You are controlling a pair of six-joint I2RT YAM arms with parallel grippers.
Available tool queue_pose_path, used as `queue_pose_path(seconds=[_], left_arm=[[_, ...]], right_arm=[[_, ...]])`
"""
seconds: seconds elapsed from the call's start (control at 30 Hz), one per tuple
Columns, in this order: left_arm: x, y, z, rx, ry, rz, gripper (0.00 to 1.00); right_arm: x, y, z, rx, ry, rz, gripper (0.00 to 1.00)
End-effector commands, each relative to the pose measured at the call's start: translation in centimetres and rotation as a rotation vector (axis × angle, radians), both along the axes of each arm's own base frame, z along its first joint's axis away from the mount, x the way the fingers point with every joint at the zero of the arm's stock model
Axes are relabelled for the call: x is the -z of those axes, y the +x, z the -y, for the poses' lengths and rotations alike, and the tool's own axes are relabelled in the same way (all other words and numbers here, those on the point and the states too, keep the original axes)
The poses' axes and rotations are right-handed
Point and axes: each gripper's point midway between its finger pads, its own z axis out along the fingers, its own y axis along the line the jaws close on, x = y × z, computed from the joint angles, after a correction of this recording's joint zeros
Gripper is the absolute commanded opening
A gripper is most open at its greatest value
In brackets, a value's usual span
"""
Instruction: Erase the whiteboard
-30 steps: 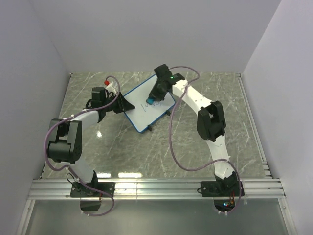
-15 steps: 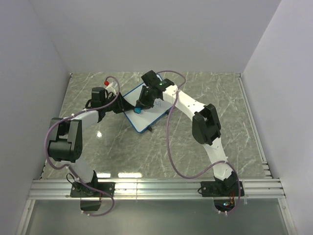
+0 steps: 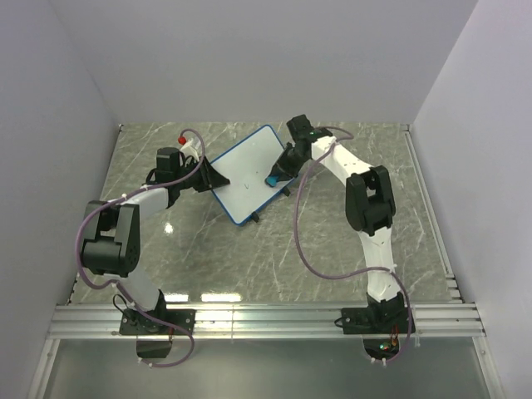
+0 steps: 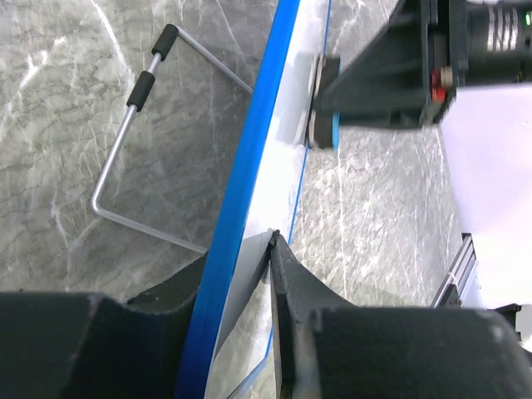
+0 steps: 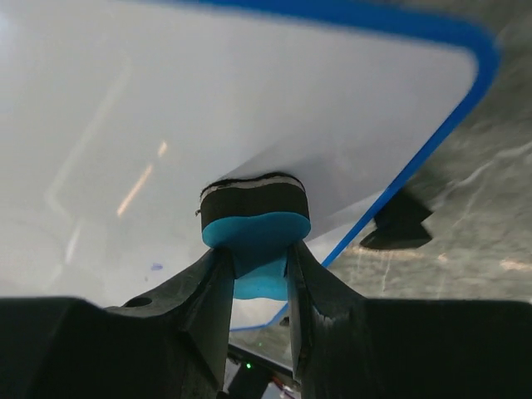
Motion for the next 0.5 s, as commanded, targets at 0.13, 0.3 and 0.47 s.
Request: queue_pose_path(seconds=[0.13, 0.3, 0.47], left_arm=[[3.8, -1.3, -1.2, -0.044, 0.128, -0.092, 0.00], [3.7, -1.3, -0.7, -0.033, 0.132, -0.086, 0.00], [3.9, -1.2, -0.4, -0.026, 0.134, -0.088, 0.00]], right_arm=[[3.0, 5.0, 3.2, 0.128, -0.155, 0.069, 0.00], [1.4, 4.4, -0.6, 0.066, -0.116, 0.106, 0.00], [-0.1, 1.2, -7.4, -0.021, -0.028, 0.106, 0.00]])
